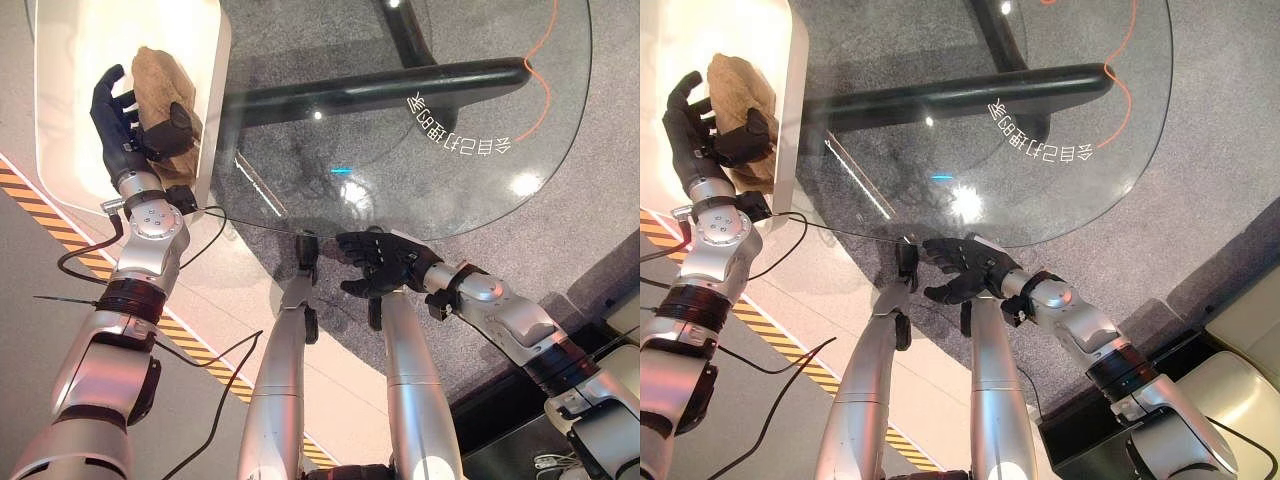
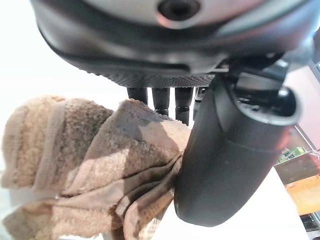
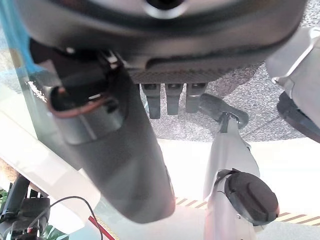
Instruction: Wipe the table with a cloth and put it in the basket.
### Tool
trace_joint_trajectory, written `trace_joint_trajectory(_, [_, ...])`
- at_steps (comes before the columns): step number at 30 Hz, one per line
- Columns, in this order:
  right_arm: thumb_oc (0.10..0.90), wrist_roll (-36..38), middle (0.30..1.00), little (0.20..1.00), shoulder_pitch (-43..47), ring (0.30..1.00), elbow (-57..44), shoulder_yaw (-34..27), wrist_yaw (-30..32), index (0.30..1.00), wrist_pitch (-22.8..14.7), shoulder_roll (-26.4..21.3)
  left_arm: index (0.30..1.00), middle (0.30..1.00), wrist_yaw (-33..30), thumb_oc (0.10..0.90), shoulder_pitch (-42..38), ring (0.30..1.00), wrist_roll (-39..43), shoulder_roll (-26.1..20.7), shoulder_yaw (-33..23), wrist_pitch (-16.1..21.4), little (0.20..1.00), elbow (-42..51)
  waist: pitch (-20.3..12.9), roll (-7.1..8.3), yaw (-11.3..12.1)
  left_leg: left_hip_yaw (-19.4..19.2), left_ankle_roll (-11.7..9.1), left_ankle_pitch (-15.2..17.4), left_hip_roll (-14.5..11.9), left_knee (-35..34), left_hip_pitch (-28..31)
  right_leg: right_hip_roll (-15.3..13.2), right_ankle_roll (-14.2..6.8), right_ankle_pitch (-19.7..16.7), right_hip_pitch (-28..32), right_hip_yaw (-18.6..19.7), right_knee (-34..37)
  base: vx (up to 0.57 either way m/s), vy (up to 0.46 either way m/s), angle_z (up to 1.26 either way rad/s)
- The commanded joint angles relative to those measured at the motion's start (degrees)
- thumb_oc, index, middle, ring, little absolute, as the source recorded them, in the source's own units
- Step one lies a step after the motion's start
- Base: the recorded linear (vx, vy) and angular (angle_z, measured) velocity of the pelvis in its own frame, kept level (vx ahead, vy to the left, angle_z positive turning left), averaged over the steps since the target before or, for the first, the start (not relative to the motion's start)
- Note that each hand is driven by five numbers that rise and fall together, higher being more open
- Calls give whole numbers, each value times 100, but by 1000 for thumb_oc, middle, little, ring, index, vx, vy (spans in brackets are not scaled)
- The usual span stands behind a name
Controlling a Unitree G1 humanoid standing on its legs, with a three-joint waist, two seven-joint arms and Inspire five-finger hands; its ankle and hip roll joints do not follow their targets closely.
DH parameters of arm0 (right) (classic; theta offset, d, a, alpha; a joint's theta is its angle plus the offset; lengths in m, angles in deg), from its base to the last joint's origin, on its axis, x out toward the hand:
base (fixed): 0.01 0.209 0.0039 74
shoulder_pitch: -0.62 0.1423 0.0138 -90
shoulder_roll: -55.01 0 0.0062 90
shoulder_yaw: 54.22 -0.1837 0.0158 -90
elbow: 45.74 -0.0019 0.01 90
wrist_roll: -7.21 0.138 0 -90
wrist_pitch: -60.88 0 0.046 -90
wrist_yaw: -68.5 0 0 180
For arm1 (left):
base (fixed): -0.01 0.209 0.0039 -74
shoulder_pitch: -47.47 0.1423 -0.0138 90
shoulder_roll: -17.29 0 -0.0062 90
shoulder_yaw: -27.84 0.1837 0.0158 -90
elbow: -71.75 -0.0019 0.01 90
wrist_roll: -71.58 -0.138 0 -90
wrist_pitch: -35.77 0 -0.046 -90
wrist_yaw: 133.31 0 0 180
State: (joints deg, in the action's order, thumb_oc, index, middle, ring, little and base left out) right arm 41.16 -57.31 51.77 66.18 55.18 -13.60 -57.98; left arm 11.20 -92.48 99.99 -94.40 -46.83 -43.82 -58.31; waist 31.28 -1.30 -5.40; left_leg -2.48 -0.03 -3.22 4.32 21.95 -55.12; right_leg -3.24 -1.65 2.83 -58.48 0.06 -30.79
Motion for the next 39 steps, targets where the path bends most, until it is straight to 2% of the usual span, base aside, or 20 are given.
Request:
trace_joint_trajectory(1, [800,222,900,900,-290,900,-470,-20,-22,900,-306,250,900,900,-124,800,-54,900,-70,-385,-122,321,900,77,-148,-59,29,-344,173,390,173,178,232,325,-122,-446,171,111,695,-6,-31,0])
trace_joint_trajectory(11, [800,119,900,900,-540,900,-640,-85,64,900,-356,361,900,900,-658,800,195,900,-675,-428,-339,404,900,523,-148,-43,82,-290,196,428,196,147,456,345,-96,-401,419,105,751,0,-45,3])
trace_joint_trajectory(14, [800,46,900,900,-704,900,-670,-102,101,900,-481,406,900,900,-1014,800,457,900,-794,-391,-590,783,900,730,-148,-41,119,-250,202,469,212,137,589,349,-75,-352,565,96,773,-1,-52,2])
trace_joint_trajectory(18, [800,-87,900,900,-990,900,-773,-201,116,900,-574,540,900,900,-1050,800,944,900,-1016,-283,-967,1028,900,1107,-148,-27,185,-200,204,505,228,123,759,359,-63,-298,749,51,775,-4,-64,1])
trace_joint_trajectory(22, [800,-232,900,900,-1282,900,-865,-312,61,900,-674,585,900,900,-876,800,1489,900,-1003,-146,-1327,1251,900,1500,-148,-6,263,-141,215,525,246,44,1014,380,-50,-237,1016,6,809,-21,-75,1])
trace_joint_trajectory(29, [800,-364,900,900,-1711,900,-830,-478,-93,900,-885,689,900,900,-182,800,2318,900,-728,13,-1674,1217,900,1991,-148,66,386,-32,178,527,273,-118,1644,381,-48,-164,1756,-88,1003,-48,-100,1])
trace_joint_trajectory(35, [800,-475,900,900,-2049,900,-315,-626,-283,900,-1083,874,900,900,567,800,3003,900,-394,373,-1628,957,900,2180,-148,108,499,134,104,467,277,-419,2488,325,-81,-127,2643,-194,1290,-55,-122,5])
trace_joint_trajectory(39, [800,-676,900,900,-2340,900,289,-797,-340,900,-1231,1043,900,900,1123,800,3545,900,-106,780,-1436,687,900,2252,-152,154,585,279,38,390,262,-734,3227,278,-91,-114,3472,-291,1613,-60,-164,0])
